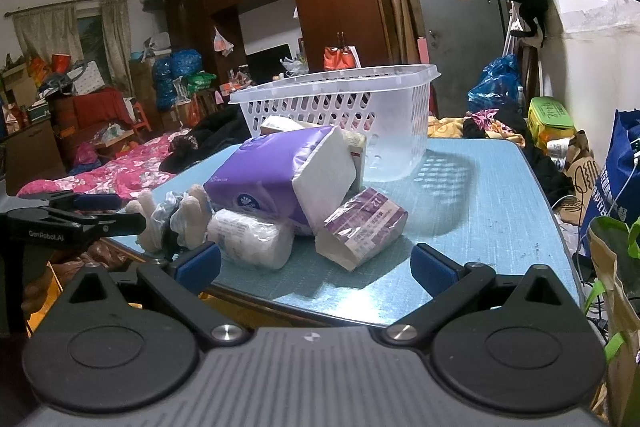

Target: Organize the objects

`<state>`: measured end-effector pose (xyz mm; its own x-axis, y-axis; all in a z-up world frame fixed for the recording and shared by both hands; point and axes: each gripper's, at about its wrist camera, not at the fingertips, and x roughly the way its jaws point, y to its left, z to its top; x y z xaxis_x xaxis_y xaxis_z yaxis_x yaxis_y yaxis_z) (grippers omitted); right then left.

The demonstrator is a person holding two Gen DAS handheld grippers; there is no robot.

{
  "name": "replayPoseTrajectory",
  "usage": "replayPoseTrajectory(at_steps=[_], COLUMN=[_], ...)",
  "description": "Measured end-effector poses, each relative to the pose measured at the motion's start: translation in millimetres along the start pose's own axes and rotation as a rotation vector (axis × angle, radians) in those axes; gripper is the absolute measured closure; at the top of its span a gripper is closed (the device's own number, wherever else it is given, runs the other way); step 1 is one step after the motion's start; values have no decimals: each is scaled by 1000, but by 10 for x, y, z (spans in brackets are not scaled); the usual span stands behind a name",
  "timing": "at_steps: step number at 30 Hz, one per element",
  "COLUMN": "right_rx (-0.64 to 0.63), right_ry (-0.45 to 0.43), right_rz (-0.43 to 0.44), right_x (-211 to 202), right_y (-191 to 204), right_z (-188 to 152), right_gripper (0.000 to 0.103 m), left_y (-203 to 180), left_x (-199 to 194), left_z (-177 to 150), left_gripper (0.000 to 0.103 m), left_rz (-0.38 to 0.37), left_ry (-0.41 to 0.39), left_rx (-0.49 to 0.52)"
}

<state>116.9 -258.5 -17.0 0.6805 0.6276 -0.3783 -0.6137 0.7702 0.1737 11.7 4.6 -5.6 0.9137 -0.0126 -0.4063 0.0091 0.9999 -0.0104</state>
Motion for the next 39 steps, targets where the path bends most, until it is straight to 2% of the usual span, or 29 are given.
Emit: replayPoseTrajectory(at_steps=[37,39], right_rx=[-4,-6], right_ry=[-1,-32], right_rz=[-10,-15], right_x=[12,-1], right_y=[-26,-20], right_z=[-12,-28], right_gripper=[0,0], left_y=[-10,-9], left_x=[23,19], left_z=[-19,-22], left_gripper=[0,0], left_rz=[-4,-4], left_ry=[1,-5], left_rx=[3,2])
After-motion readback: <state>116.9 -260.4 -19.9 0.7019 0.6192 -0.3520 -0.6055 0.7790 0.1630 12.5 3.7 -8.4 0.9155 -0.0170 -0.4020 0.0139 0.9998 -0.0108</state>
